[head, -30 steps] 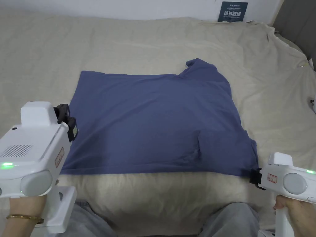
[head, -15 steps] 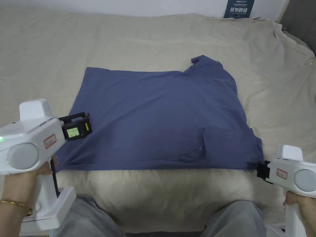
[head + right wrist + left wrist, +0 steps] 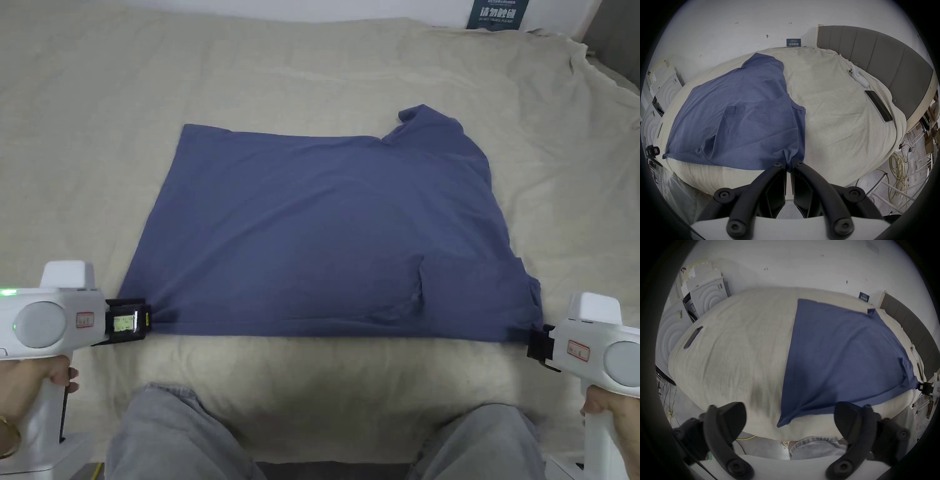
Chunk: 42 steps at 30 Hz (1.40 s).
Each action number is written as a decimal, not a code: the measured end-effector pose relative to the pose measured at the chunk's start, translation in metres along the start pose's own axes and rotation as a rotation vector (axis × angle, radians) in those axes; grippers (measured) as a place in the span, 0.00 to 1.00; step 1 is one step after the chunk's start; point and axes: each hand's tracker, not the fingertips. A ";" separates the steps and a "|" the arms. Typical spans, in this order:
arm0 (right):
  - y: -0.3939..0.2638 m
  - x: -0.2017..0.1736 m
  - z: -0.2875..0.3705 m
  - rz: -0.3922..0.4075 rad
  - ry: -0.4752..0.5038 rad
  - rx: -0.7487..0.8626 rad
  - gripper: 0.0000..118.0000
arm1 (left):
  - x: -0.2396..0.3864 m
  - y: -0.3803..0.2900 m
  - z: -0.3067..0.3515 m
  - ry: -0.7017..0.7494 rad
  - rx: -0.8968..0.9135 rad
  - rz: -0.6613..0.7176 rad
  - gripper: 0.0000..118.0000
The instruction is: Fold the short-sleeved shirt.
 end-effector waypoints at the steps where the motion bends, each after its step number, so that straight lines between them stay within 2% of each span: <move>1: -0.001 -0.014 0.012 0.002 -0.001 -0.002 0.03 | 0.000 -0.003 -0.004 0.008 -0.006 0.002 0.79; 3: -0.001 -0.017 0.014 0.004 -0.003 -0.003 0.03 | 0.001 -0.004 -0.010 0.018 -0.015 0.001 0.63; 4: -0.001 -0.017 0.014 0.002 -0.005 -0.004 0.03 | 0.002 -0.005 -0.012 0.019 -0.022 -0.002 0.53; 5: 0.000 -0.025 0.022 0.000 -0.006 -0.004 0.03 | 0.002 -0.005 -0.015 0.017 -0.032 -0.012 0.37; 6: 0.000 -0.026 0.023 -0.002 -0.006 -0.005 0.03 | 0.005 -0.005 -0.014 0.007 -0.041 -0.027 0.37; 7: 0.000 -0.028 0.024 -0.003 -0.006 -0.005 0.03 | 0.007 -0.006 -0.016 0.000 -0.047 -0.040 0.32; 8: 0.000 -0.029 0.025 -0.005 -0.008 -0.005 0.03 | 0.008 -0.007 -0.016 -0.017 -0.038 -0.034 0.22; 9: 0.001 -0.030 0.027 -0.006 -0.008 -0.006 0.03 | 0.009 -0.008 -0.015 -0.022 -0.032 -0.030 0.06; 10: 0.001 -0.032 0.028 -0.007 -0.008 -0.006 0.03 | 0.017 -0.007 -0.010 -0.013 -0.019 -0.023 0.00; 15: 0.003 -0.033 0.035 0.002 -0.005 -0.017 0.03 | 0.013 -0.005 -0.002 -0.027 0.012 -0.031 0.00; 24: 0.027 -0.024 0.055 -0.015 0.038 -0.001 0.03 | 0.000 0.021 0.029 -0.074 0.131 0.047 0.00; 29: 0.068 -0.021 0.060 -0.029 0.050 0.052 0.03 | 0.001 0.057 0.033 -0.084 0.178 0.079 0.00; 32: 0.098 -0.028 0.056 -0.008 0.037 0.079 0.03 | 0.007 0.083 0.030 -0.075 0.207 0.096 0.00; 42: 0.188 -0.042 -0.008 -0.032 -0.022 0.048 0.03 | 0.032 0.176 -0.022 -0.036 0.221 0.162 0.00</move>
